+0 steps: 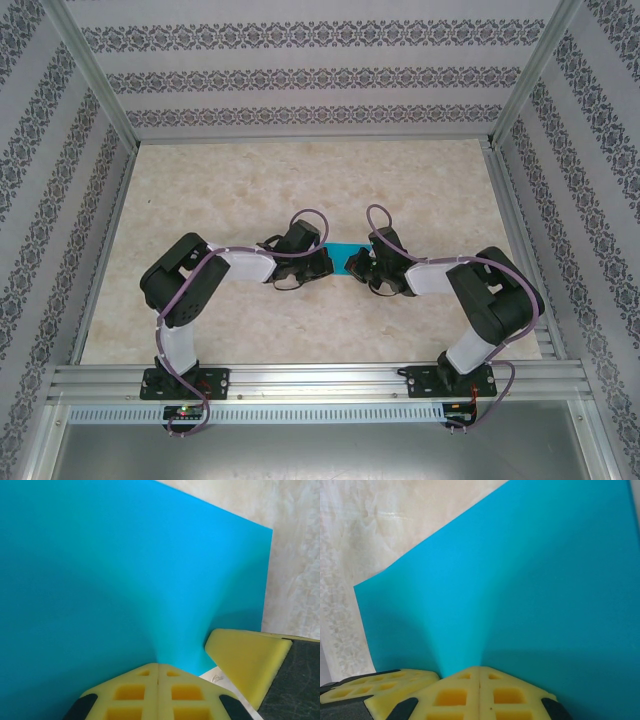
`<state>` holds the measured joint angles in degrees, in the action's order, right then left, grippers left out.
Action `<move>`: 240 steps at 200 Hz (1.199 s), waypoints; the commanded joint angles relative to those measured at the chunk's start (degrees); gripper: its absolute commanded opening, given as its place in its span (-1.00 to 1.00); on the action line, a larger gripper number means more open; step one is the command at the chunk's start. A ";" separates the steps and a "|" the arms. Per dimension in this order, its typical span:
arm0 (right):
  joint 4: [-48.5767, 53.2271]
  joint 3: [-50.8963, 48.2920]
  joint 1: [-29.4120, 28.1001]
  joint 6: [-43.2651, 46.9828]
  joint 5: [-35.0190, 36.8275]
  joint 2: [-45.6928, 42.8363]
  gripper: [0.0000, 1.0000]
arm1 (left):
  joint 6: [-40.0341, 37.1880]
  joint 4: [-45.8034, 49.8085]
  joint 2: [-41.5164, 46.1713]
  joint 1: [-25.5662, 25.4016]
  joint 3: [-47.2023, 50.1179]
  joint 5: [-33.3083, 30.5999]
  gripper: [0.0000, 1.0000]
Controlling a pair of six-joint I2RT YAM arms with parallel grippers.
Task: Fold a paper plane with a square sheet of paper (pick it up from the middle)
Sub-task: First fold in half a square sheet of paper at the center of the table.
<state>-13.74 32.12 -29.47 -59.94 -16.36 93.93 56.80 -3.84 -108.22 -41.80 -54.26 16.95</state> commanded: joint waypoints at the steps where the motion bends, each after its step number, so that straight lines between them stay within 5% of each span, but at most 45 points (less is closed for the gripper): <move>1: 6.73 -1.53 0.71 -0.41 3.62 2.80 -1.00 | 2.05 4.49 -0.35 -0.47 2.14 -7.42 -1.00; 157: 11.57 -2.93 2.76 1.16 5.23 0.06 -1.00 | 4.92 11.21 8.75 7.35 11.90 -15.02 -1.00; 240: 23.36 7.82 1.74 12.58 5.84 -3.72 -1.00 | -8.97 27.89 14.76 11.83 -1.61 -12.95 -0.91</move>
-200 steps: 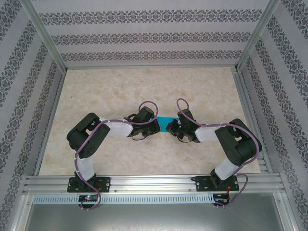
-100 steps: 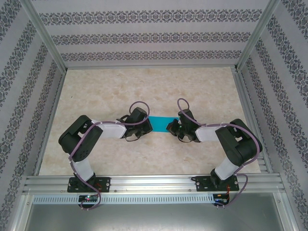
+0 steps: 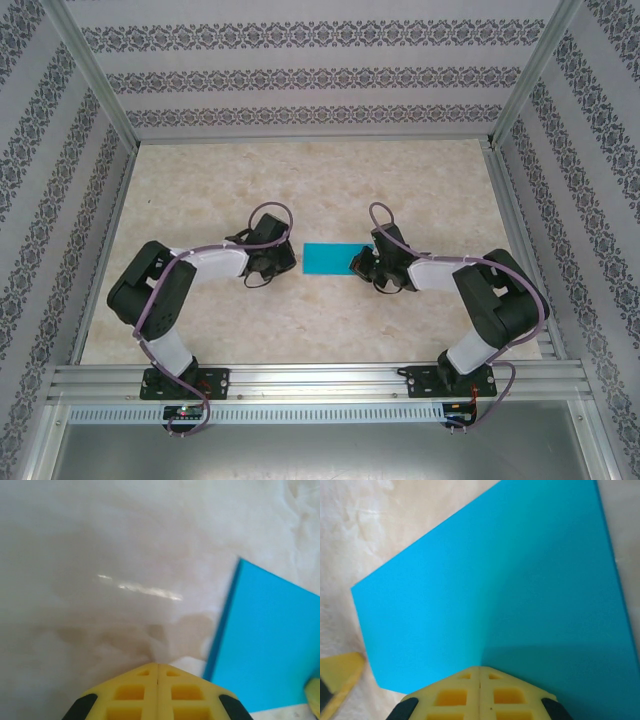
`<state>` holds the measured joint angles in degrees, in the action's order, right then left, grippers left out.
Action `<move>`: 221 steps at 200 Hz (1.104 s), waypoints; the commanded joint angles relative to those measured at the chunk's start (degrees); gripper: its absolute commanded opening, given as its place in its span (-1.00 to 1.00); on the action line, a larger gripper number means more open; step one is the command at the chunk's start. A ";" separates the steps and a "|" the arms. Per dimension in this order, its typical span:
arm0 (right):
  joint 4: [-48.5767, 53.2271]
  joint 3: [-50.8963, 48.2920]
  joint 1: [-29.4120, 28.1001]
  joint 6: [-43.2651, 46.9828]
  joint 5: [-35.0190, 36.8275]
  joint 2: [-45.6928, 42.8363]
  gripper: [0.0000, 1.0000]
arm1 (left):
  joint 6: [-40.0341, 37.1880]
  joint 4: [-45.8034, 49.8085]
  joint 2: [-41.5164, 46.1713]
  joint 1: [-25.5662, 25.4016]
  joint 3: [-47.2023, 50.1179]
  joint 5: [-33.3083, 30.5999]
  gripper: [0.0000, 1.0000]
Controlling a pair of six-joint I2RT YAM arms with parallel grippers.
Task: Fold a paper plane with a square sheet of paper (pick it up from the middle)
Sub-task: First fold in half a square sheet of paper at the center of the table, then rotate the paper at the center of the table.
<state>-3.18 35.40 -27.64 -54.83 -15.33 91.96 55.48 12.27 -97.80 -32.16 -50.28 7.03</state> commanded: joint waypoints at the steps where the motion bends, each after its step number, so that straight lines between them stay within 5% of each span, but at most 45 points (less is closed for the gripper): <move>1: 13.13 4.79 -0.20 7.59 4.93 -1.82 -1.00 | -7.88 12.10 4.53 2.32 -5.96 -3.09 -0.89; 52: 26.91 21.66 -7.86 14.26 14.25 1.44 -0.46 | -18.66 27.60 10.02 8.16 -14.48 -6.53 0.18; 101: 33.33 38.01 -13.09 15.72 16.54 15.05 -0.28 | -22.32 28.35 15.37 12.77 -11.48 -14.78 0.91; 221: 42.29 48.23 -19.06 23.43 9.36 28.85 -0.25 | -21.44 27.92 16.16 17.71 -7.96 -11.41 1.00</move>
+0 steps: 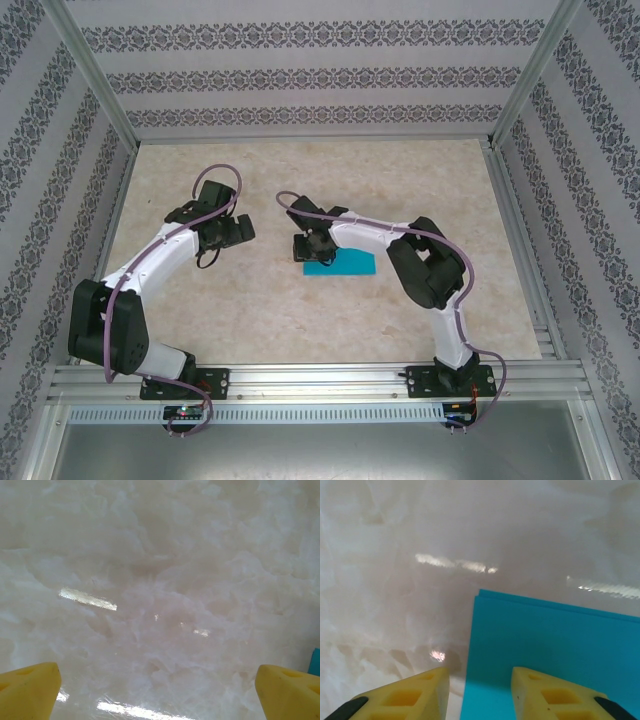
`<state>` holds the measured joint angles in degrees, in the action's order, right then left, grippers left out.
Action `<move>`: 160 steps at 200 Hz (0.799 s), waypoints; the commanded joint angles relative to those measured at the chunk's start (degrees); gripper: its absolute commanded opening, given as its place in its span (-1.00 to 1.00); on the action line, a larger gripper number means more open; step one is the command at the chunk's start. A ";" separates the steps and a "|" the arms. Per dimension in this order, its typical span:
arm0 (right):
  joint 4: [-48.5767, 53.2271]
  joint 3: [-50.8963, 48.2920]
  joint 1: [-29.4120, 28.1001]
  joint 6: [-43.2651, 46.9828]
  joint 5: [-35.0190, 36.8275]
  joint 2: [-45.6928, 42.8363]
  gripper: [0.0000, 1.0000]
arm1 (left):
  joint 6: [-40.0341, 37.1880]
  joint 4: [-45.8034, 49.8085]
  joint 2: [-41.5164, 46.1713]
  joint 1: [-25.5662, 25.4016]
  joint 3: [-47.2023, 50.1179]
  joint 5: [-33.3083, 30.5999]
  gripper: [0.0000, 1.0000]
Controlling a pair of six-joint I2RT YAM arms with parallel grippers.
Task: Fold a paper plane with a square sheet of paper (pick it up from the middle)
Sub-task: Rotate the paper at the center of the table.
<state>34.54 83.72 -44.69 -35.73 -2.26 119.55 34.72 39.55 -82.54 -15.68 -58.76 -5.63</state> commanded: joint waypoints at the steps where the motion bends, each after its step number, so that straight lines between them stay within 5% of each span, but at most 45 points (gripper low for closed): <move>1: 4.65 -0.25 -2.08 4.47 -3.75 1.24 -0.25 | -0.69 0.59 0.85 1.20 0.59 1.28 1.00; 41: 7.30 -9.04 -4.54 13.32 -10.87 -3.87 -0.25 | -1.16 -0.81 0.54 1.43 1.36 3.06 1.00; 70: 9.71 -13.65 -4.24 17.66 -8.98 -10.94 -0.21 | -1.61 -1.91 0.60 1.43 2.22 4.67 1.00; 122: -0.81 -21.47 3.12 -6.25 3.62 -25.59 -0.10 | -1.59 -4.21 -1.19 1.36 2.60 13.01 1.00; 160: -0.35 -25.27 8.78 -16.21 8.48 -26.50 -0.08 | -1.63 -6.08 -1.92 1.38 2.82 19.26 1.00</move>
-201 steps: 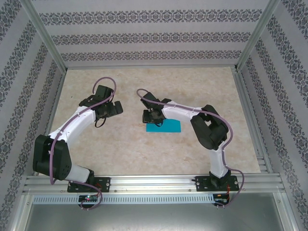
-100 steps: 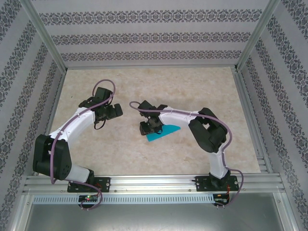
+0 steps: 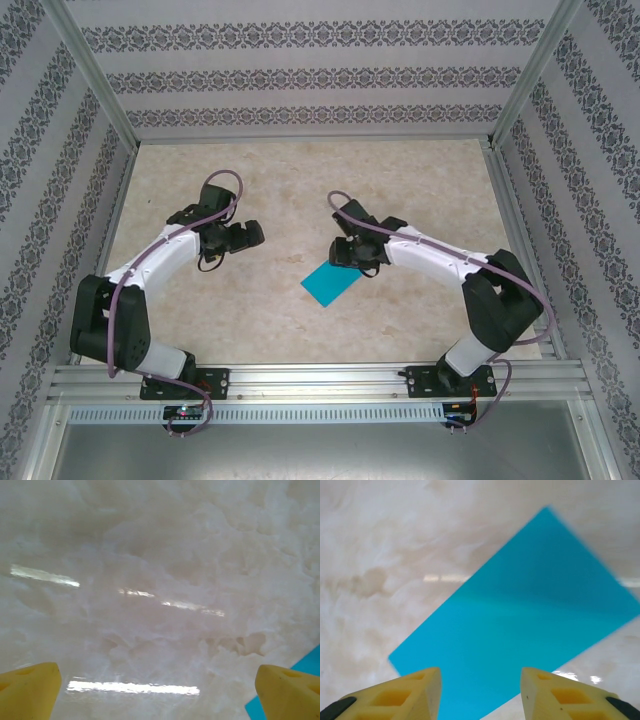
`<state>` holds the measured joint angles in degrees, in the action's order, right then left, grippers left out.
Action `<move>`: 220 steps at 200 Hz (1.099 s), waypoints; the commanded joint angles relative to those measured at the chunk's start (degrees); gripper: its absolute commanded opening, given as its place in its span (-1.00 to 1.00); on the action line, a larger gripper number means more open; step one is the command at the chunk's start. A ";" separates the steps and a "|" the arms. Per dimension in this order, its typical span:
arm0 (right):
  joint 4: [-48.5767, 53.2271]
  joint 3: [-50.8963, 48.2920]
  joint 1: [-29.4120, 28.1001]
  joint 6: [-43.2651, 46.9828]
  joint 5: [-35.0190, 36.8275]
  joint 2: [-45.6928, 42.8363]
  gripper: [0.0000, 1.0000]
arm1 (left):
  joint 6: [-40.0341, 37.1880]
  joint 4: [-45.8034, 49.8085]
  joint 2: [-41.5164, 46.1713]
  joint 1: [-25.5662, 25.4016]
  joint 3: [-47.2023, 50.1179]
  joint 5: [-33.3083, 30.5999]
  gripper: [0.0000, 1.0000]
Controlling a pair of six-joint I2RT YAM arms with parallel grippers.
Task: Fold a paper plane with a square sheet of paper (pick it up from the middle)
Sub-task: Rotate the paper at the center of the table.
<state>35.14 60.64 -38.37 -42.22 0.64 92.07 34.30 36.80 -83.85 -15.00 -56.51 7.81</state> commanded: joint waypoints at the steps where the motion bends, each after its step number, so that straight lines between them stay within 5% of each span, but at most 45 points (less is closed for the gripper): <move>1: -0.90 -2.19 2.62 -9.77 5.63 1.08 -0.08 | -1.23 -3.40 -0.61 0.69 0.59 6.03 1.00; 152: -4.13 8.29 6.82 -0.05 -1.26 18.49 -0.17 | 4.29 -13.17 -3.19 -1.15 6.29 21.75 0.99; 220: -1.59 16.95 6.91 8.12 -2.05 21.61 -0.24 | 10.05 -19.25 -3.89 -7.70 9.87 24.67 0.85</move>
<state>32.93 75.92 -32.08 -37.50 -0.10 114.06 41.41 22.15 -87.24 -20.03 -47.29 30.87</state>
